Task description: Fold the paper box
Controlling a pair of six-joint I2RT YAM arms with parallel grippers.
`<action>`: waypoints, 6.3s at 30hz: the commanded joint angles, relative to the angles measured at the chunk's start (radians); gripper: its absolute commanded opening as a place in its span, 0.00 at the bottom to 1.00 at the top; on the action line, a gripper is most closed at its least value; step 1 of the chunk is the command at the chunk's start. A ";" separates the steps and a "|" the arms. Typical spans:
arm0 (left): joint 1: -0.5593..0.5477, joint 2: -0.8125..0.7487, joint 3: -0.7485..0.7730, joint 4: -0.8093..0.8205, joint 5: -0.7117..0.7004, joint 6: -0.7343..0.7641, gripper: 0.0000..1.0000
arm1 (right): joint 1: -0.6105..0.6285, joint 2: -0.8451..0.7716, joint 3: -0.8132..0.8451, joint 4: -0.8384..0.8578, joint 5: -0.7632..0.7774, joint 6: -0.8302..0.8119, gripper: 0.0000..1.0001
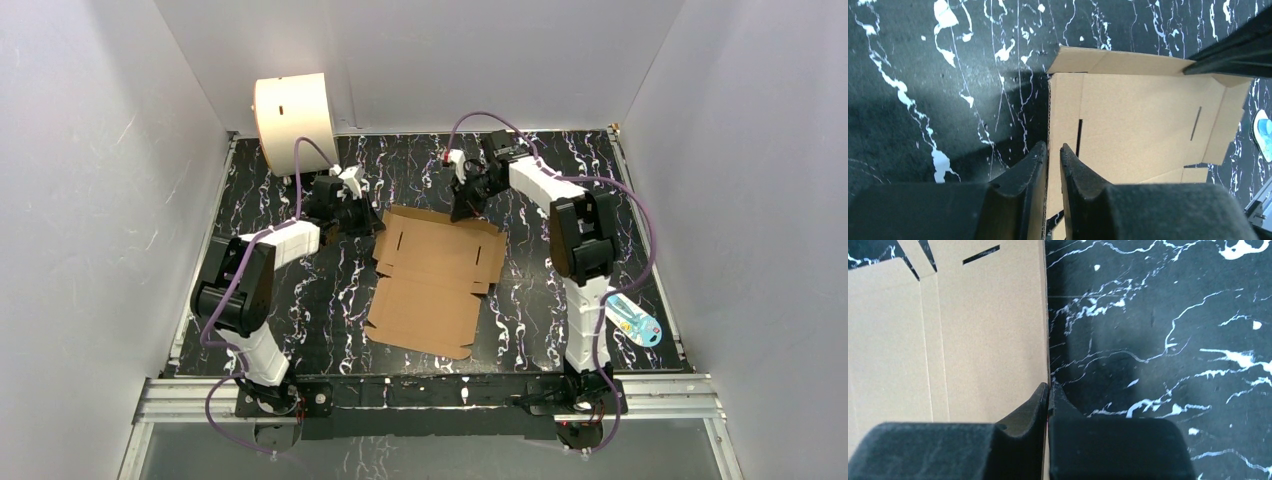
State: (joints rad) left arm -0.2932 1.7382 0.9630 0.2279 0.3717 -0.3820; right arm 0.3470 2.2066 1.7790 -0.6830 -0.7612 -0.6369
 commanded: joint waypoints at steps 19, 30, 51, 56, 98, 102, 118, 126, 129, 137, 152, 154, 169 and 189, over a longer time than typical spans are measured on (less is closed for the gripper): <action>-0.011 -0.318 -0.225 0.091 -0.012 -0.102 0.35 | 0.262 -0.546 -0.469 0.476 0.517 -0.150 0.03; -0.011 -0.309 -0.232 0.151 -0.026 -0.103 0.35 | 0.319 -0.651 -0.588 0.644 0.578 -0.243 0.04; -0.011 -0.514 -0.504 0.269 -0.071 -0.152 0.39 | 0.569 -0.844 -0.911 0.874 0.875 -0.328 0.03; -0.008 -0.583 -0.548 0.283 -0.122 -0.152 0.44 | 0.591 -0.870 -0.944 0.886 0.898 -0.328 0.03; -0.014 -0.693 -0.331 -0.005 -0.076 -0.481 0.60 | 0.636 -0.880 -1.051 1.047 0.996 -0.385 0.00; -0.015 -0.680 -0.375 0.052 -0.086 -0.527 0.60 | 0.639 -0.880 -1.059 1.053 0.995 -0.381 0.00; -0.012 -0.531 -0.342 0.184 -0.156 -0.545 0.60 | 0.650 -0.898 -1.079 1.050 0.983 -0.371 0.00; -0.009 -0.511 -0.330 0.189 -0.133 -0.539 0.48 | 0.650 -0.904 -1.081 1.055 0.992 -0.371 0.00; -0.008 -0.521 -0.351 0.181 -0.114 -0.540 0.39 | 0.650 -0.903 -1.076 1.059 0.997 -0.365 0.00; -0.009 -0.550 -0.392 0.155 -0.064 -0.538 0.25 | 0.652 -0.883 -1.071 1.076 1.019 -0.361 0.00; -0.021 -0.615 -0.484 0.149 -0.060 -0.563 0.45 | 0.653 -0.858 -1.076 1.146 1.055 -0.428 0.00; -0.020 -0.642 -0.480 0.119 -0.085 -0.545 0.48 | 0.653 -0.863 -1.081 1.155 1.059 -0.431 0.00; -0.021 -0.689 -0.313 -0.098 -0.093 -0.361 0.54 | 0.653 -0.864 -1.085 1.157 1.035 -0.435 0.00; -0.009 -0.532 -0.330 0.153 -0.146 -0.507 0.62 | 0.653 -0.883 -1.101 1.125 1.007 -0.431 0.00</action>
State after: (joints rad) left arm -0.3099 1.2152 0.6163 0.3515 0.2535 -0.9115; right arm 1.0016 1.3495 0.6888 0.3992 0.2588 -1.0592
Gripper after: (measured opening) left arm 0.611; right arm 0.074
